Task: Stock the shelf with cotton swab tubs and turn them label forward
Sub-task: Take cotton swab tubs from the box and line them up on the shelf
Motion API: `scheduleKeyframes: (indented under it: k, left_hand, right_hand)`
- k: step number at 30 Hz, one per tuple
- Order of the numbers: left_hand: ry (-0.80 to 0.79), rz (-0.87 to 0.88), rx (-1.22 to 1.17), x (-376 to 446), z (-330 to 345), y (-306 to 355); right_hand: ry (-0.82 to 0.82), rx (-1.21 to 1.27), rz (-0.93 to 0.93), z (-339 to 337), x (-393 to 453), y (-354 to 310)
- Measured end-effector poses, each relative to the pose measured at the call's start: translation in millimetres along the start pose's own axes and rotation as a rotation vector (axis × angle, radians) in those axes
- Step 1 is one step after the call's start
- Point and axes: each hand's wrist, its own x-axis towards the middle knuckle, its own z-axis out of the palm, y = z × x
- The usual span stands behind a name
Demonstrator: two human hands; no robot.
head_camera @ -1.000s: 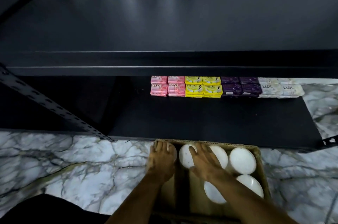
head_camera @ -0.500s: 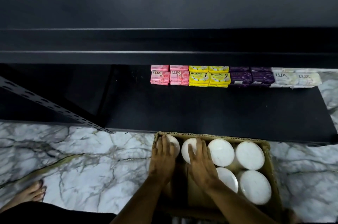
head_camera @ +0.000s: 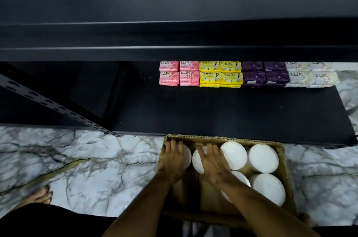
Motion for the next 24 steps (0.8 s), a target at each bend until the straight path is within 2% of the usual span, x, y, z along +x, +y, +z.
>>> scheduleKeyframes:
  k: [3,12,24]
  left_hand:
    - [-0.001,-0.002,-0.06,-4.9,-11.1,-1.6]
    - [-0.003,0.008,-0.233,-38.5,-85.7,-5.4]
    - [0.205,0.06,-0.228,-117.7,-214.1,-32.5]
  right_hand:
    - [-0.048,0.037,-0.015,-17.7,-6.3,-1.3]
    - [0.023,0.085,-0.068,-96.9,-37.3,-0.2]
    - [0.141,0.011,-0.2,-241.2,-95.1,-23.1]
